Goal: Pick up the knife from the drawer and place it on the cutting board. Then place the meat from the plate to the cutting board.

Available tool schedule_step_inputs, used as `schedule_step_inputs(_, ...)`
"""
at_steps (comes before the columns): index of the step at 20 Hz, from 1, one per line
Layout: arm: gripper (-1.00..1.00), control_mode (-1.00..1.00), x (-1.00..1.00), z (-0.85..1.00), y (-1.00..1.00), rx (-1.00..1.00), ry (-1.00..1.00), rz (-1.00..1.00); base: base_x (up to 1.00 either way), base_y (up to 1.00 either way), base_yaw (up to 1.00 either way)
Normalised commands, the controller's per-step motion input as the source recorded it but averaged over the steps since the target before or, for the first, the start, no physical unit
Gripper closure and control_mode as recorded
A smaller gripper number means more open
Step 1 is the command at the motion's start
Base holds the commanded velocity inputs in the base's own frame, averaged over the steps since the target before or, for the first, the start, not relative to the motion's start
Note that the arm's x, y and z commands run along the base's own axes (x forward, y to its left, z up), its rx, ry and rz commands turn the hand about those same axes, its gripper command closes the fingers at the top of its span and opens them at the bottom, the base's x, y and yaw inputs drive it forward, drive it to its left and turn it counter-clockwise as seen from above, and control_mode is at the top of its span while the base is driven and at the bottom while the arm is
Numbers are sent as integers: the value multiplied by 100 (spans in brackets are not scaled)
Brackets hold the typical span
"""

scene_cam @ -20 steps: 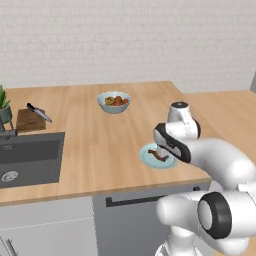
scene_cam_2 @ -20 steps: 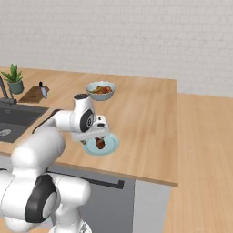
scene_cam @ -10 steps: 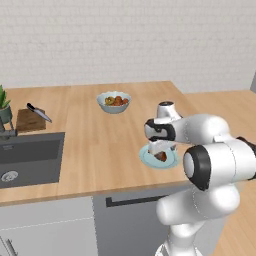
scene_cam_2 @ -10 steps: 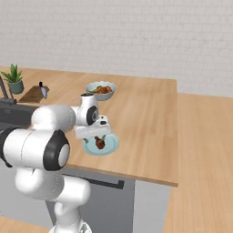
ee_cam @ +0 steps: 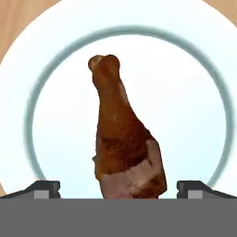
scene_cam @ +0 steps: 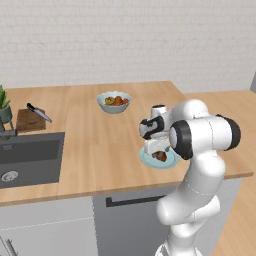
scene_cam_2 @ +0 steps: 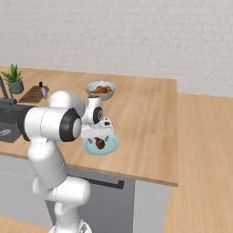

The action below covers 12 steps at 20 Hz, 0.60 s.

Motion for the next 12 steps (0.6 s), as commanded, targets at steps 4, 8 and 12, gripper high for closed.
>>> schedule_step_inputs(4,-100,-100,54,-43,0,0,0,0,0,0,0)
schedule_step_inputs(8,-100,-100,11,-41,-2,0,0,2,0,0,0)
schedule_step_inputs(12,100,-100,-19,-43,-7,0,0,3,0,0,0)
